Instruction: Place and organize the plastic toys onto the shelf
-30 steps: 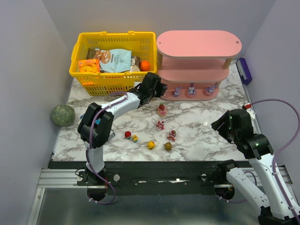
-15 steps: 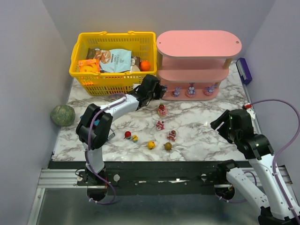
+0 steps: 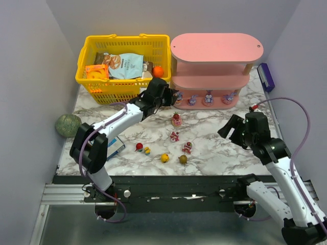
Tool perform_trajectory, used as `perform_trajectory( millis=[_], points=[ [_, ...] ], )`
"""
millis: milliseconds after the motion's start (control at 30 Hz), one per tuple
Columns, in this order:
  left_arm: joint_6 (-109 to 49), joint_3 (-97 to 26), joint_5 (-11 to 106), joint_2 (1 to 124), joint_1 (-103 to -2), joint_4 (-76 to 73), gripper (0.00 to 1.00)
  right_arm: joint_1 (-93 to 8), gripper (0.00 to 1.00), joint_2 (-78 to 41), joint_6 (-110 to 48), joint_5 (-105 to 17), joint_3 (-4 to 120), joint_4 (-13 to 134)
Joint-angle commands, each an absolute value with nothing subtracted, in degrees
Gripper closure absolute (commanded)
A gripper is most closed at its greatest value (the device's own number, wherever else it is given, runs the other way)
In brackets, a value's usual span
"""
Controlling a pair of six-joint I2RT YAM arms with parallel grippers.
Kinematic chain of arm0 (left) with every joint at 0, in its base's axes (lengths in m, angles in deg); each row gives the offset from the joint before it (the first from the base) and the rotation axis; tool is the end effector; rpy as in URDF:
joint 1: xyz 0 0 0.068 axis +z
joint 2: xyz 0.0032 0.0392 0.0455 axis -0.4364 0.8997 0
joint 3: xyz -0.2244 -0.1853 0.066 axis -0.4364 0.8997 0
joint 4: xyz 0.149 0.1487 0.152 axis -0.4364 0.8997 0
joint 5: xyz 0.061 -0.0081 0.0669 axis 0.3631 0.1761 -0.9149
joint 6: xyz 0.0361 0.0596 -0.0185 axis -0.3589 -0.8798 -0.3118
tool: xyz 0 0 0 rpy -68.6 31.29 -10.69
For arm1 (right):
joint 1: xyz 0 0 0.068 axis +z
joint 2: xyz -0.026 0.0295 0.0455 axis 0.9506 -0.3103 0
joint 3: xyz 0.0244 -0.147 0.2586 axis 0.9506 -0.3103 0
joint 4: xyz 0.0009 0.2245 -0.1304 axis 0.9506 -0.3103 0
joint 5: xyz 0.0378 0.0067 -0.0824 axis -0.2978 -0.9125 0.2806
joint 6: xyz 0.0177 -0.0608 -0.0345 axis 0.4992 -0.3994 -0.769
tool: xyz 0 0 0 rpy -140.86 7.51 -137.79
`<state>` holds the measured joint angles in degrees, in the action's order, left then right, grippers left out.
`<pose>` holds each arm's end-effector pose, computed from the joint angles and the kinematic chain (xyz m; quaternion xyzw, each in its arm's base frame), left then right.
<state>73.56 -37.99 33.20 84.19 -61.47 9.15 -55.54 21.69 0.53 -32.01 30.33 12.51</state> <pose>0.3436 -0.2381 0.2933 -0.5758 0.6546 -0.4593 0.1704 0.1313 0.0335 0.3042 0.1905 0.8920 0.1541 0.3799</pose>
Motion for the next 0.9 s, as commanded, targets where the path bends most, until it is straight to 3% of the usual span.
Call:
perform_trajectory(
  millis=[0,67,267,300,467,667,867],
  points=[
    [68.94,-38.6,34.41,77.07,-60.94,21.89,0.55,-55.93,0.17,18.46,-3.74,-43.78,27.25,18.5],
    [62.52,-37.54,32.31,74.69,-60.68,23.65,0.53,-55.93,0.17,18.63,-2.86,-44.67,26.19,20.26],
    [40.46,-31.31,26.07,64.41,-58.84,30.51,0.32,-52.95,0.17,17.58,1.27,-43.01,23.98,22.73],
    [37.82,-28.34,26.06,61.52,-57.96,30.78,0.21,-50.5,0.17,17.4,2.58,-42.13,23.98,22.9],
    [24.11,-19.36,23.52,51.05,-53.92,30.35,0.02,-40.39,0.18,15.56,8.38,-32.83,24.33,23.26],
    [13.73,-11.97,20.78,37.07,-51.45,22.2,0.01,-30.45,0.18,10.2,17.17,-23.78,26.44,21.07],
    [0.36,-7.74,35.08,30.38,-49.96,13.12,0.01,-23.94,0.26,2.92,27.19,-18.76,28.29,20.97]
  ],
)
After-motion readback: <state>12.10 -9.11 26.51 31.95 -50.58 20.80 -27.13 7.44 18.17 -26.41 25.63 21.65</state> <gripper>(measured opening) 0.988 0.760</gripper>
